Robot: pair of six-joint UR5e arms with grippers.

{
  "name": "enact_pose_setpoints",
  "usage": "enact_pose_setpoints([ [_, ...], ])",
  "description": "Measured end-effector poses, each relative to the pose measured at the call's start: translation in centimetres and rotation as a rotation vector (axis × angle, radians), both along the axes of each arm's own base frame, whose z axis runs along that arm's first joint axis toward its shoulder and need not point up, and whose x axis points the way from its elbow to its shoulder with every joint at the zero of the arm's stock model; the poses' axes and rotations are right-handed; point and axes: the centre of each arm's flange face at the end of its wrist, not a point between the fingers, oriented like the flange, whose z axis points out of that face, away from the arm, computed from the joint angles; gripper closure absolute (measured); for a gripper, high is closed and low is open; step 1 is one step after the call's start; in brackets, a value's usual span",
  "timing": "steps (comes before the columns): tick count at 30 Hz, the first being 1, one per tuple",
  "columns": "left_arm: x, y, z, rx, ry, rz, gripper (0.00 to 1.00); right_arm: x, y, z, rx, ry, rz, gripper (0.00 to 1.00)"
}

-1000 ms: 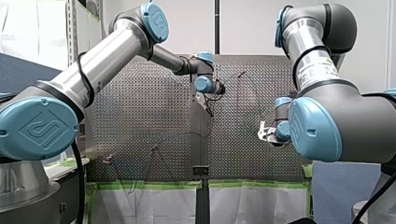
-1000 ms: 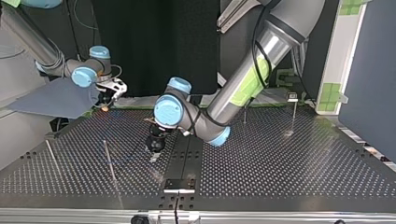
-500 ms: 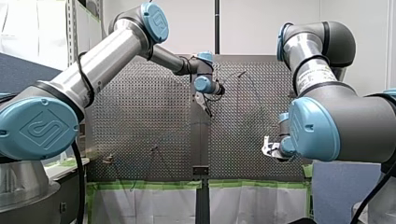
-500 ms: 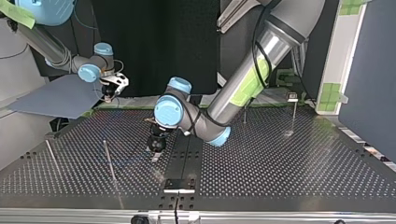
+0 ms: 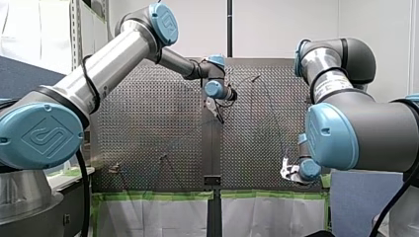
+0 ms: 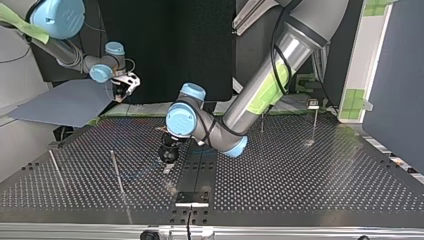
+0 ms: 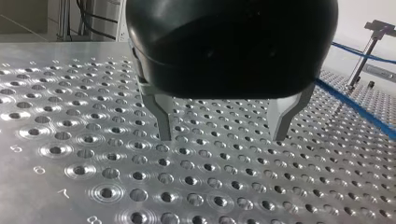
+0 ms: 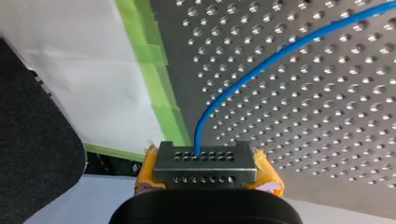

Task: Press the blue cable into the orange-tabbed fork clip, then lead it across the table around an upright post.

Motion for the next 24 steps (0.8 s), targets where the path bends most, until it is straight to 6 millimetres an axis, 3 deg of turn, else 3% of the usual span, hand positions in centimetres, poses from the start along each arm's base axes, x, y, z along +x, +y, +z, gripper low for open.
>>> enact_pose_setpoints([
  [24,0.0,1.1,-0.7,0.072,0.041,0.01,0.0,-1.2,-0.6,-4.2,-0.01,-0.003,-0.021,1.0],
])
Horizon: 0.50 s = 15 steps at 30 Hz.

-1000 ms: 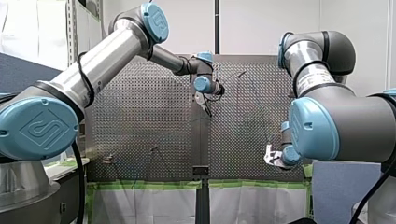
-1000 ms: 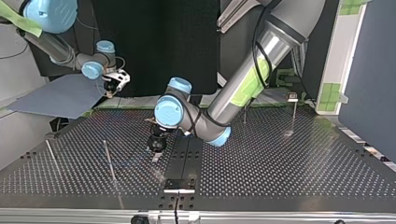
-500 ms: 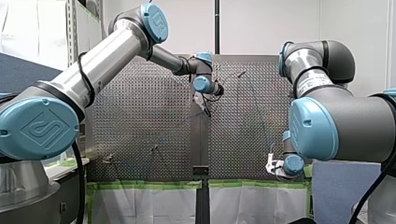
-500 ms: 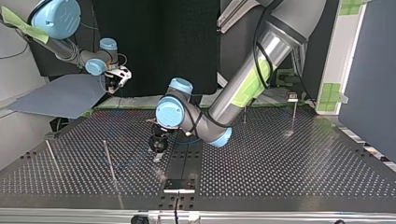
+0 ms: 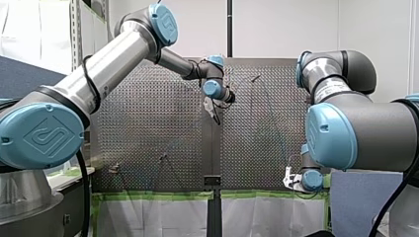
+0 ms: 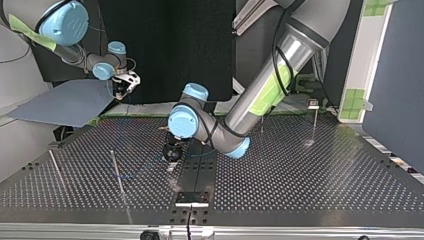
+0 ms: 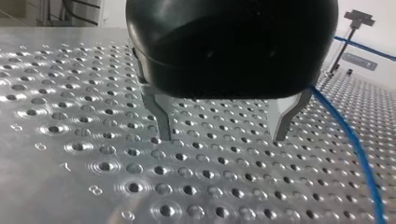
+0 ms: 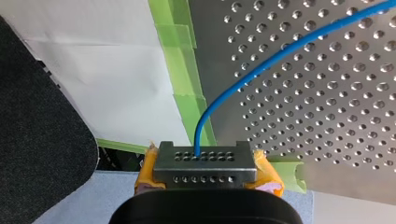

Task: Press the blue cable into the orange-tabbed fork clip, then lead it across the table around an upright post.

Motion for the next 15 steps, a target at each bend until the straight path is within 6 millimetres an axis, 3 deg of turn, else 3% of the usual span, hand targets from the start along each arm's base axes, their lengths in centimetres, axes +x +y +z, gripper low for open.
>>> enact_pose_setpoints([
  [15,-1.0,0.8,-1.1,0.069,0.111,-0.045,0.0,0.0,0.1,-0.1,0.017,0.009,0.002,1.0],
])
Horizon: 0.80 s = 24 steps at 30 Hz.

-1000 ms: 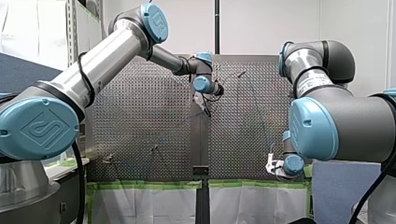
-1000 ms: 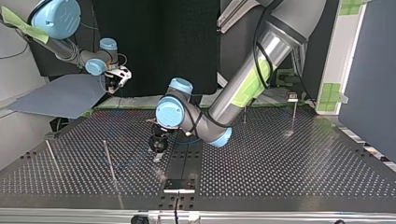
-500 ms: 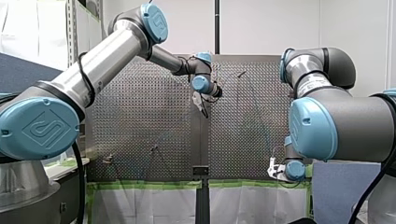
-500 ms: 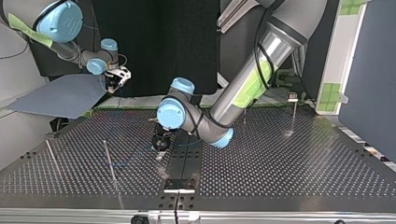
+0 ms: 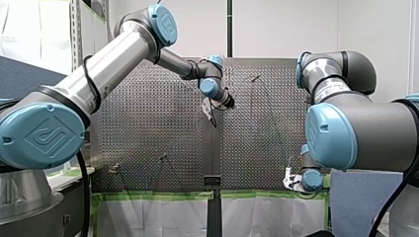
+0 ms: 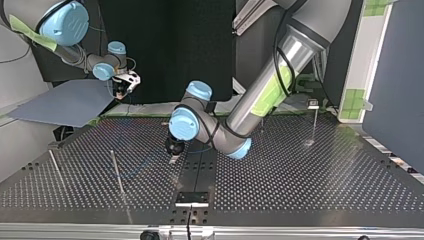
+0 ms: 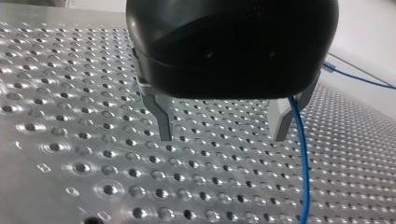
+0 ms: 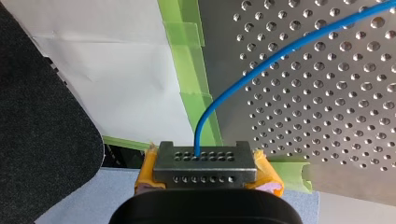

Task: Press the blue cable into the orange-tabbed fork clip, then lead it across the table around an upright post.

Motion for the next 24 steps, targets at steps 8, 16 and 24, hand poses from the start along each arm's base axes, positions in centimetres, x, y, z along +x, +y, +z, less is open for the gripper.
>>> enact_pose_setpoints([
  [8,0.0,1.2,-0.6,0.035,0.062,0.007,0.0,-0.1,0.0,0.0,0.001,0.0,-0.001,1.0],
  [16,0.1,2.6,-1.0,0.097,0.106,0.018,0.0,0.1,0.1,0.0,0.001,0.004,0.004,1.0],
  [24,-0.3,3.5,-1.4,0.184,0.14,0.01,0.0,0.3,0.1,0.0,0.001,0.006,0.006,1.0],
])
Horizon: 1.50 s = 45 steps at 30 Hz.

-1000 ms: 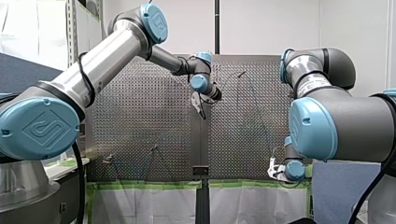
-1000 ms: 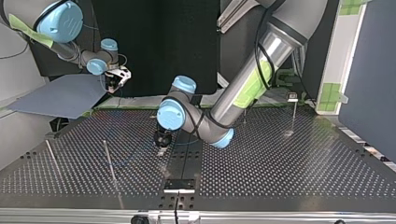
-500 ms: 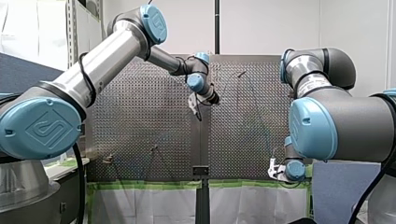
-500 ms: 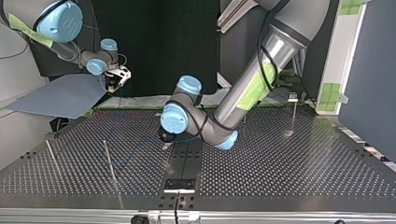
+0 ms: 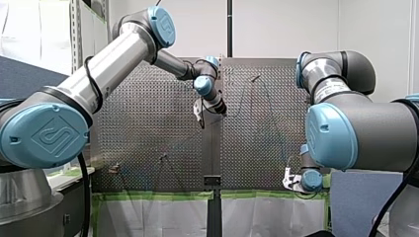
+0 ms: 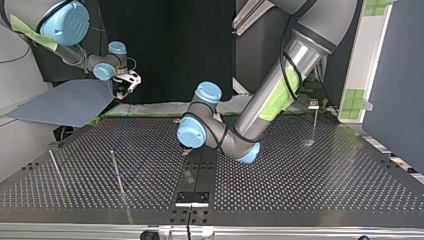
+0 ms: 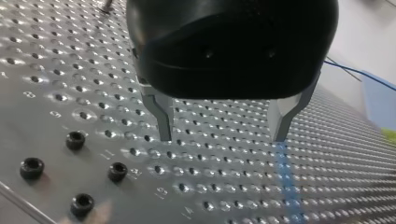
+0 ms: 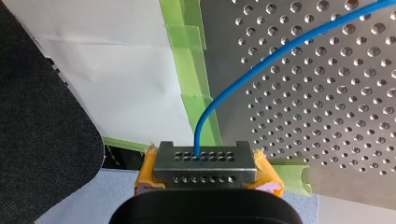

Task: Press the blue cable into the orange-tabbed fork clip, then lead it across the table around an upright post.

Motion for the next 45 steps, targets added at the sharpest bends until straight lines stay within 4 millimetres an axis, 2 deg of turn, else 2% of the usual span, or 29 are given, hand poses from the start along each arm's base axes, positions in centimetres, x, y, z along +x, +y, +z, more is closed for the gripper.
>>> enact_pose_setpoints([
  [6,-1.0,0.2,0.8,0.069,0.008,-0.005,0.0,0.1,0.0,0.0,0.0,0.0,0.003,1.0],
  [15,-3.5,0.3,4.9,0.124,-0.013,-0.014,0.0,0.2,0.0,0.0,0.0,0.0,0.004,1.0],
  [32,-11.5,-1.3,14.1,0.195,-0.072,-0.208,0.0,0.4,-0.2,0.1,-0.003,-0.001,0.006,1.0],
  [38,-12.6,-2.5,15.0,0.204,-0.134,-0.261,0.0,0.4,-0.2,0.2,-0.003,0.0,0.007,1.0],
  [45,-12.6,-3.6,15.3,0.188,-0.194,-0.298,0.0,0.6,-0.2,0.2,-0.005,-0.001,0.009,1.0],
])
